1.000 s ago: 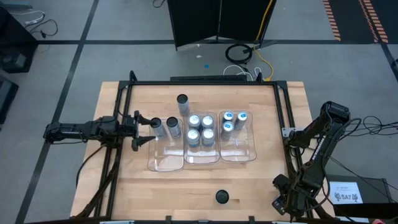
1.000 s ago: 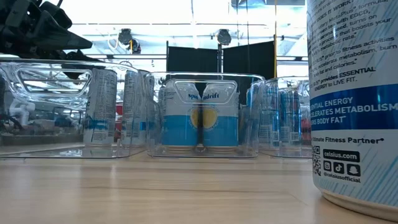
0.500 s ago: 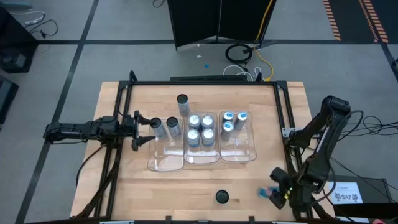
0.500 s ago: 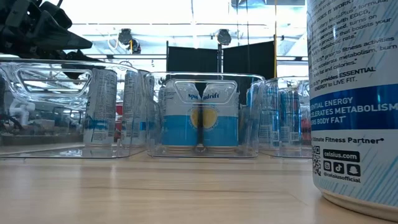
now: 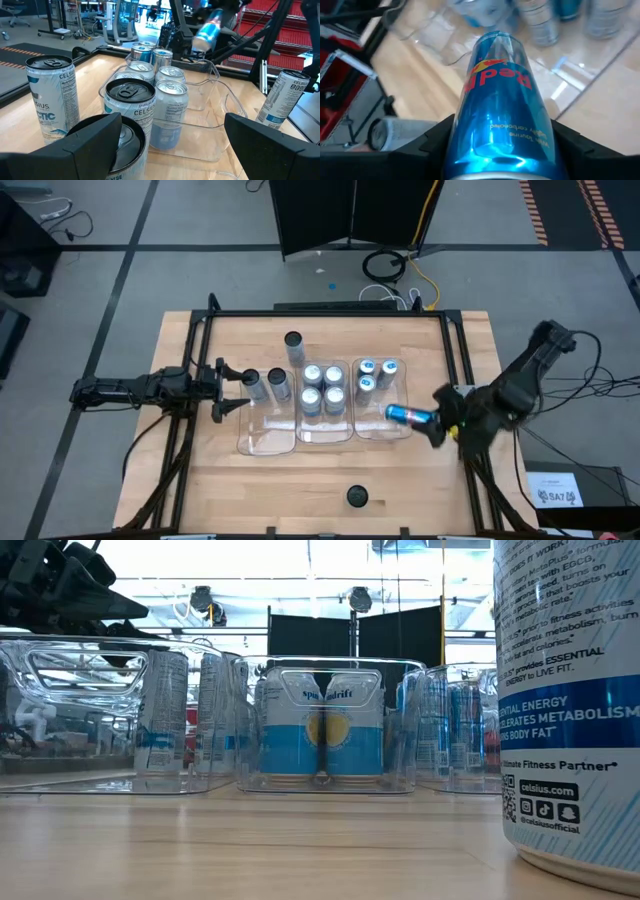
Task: Sort soda cans
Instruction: Put the silver soda can into the right transparent bin
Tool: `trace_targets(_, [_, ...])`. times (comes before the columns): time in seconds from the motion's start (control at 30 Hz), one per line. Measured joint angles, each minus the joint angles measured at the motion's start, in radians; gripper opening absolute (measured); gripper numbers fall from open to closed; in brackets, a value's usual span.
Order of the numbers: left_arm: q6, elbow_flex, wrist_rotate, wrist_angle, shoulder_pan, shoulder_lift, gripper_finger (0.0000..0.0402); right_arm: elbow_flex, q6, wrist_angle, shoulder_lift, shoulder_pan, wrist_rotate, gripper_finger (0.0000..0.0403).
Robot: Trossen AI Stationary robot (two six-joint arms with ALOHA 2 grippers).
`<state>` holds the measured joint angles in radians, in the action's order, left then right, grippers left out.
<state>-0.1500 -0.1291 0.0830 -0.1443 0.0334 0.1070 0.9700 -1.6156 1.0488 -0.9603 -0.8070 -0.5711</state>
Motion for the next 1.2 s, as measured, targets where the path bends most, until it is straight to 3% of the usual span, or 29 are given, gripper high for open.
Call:
trace_targets(0.17, [0.0,0.0,0.0,0.0,0.0,0.0,0.0363,0.0,0.132,0.046,0.032,0.245,0.231,0.0218])
trace_targets(0.3, [0.0,0.0,0.0,0.0,0.0,0.0,0.0363,0.0,0.295,0.02,0.008,0.413,0.343,0.0218])
trace_targets(0.67, [0.0,0.0,0.0,0.0,0.0,0.0,0.0363,0.0,0.582,0.019,-0.157,0.714,0.62,0.0223])
trace_targets(0.83, [0.0,0.0,0.0,0.0,0.0,0.0,0.0363,0.048,0.672,0.051,-0.247,0.806,0.651,0.0229])
trace_targets(1.2, [0.0,0.0,0.0,0.0,0.0,0.0,0.0363,0.348,0.909,0.221,-0.525,0.914,0.641,0.023])
